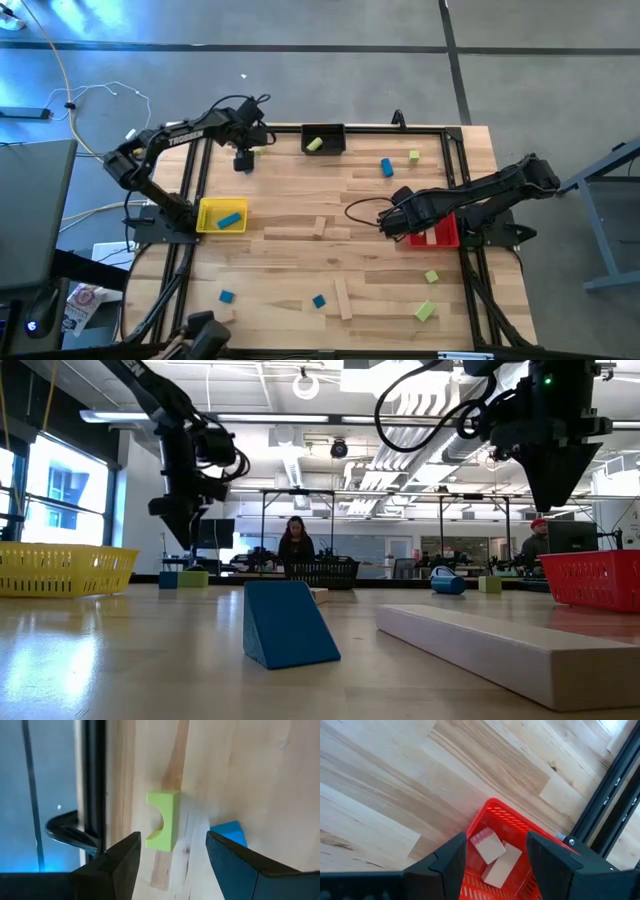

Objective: Sort & place blocks by color
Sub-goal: Put the light green block into the black bin

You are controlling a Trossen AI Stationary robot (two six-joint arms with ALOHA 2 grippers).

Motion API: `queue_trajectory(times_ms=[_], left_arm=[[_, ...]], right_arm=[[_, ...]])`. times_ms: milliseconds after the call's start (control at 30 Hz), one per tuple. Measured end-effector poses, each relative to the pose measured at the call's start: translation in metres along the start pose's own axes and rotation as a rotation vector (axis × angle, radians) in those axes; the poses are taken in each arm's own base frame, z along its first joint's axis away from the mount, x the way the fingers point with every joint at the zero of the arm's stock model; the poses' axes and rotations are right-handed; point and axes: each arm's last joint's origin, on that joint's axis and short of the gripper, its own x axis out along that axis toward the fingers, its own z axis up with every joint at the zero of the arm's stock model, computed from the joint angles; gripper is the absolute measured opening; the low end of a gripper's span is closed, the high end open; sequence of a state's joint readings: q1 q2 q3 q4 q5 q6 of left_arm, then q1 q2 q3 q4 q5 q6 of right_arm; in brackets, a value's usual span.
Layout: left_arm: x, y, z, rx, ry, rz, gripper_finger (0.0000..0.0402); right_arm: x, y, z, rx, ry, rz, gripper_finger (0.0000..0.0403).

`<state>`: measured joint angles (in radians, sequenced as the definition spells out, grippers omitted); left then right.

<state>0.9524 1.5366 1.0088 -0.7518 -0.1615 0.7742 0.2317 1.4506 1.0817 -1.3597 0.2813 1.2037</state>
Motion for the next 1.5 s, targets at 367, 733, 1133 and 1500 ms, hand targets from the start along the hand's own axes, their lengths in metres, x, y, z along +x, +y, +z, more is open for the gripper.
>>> queue_trajectory(times_ms=[367,733,1133,1500], left_arm=[[0.039,-0.002,0.003,0.011,0.129,-0.056,0.0211],[0.047,0.000,0.007,0.009,0.142,-0.013,0.0211],[0.047,0.001,0.008,0.005,0.115,-0.024,0.0211],[0.064,0.001,0.011,-0.027,0.127,-0.027,0.0211]], right_arm=[[0.000,0.001,0.000,0.003,-0.003,0.011,0.0190],[0.000,0.003,0.001,0.008,-0.008,0.026,0.0190],[0.000,0.004,0.002,0.014,-0.016,0.044,0.0190],[0.000,0.006,0.002,0.019,-0.022,0.058,0.0190]])
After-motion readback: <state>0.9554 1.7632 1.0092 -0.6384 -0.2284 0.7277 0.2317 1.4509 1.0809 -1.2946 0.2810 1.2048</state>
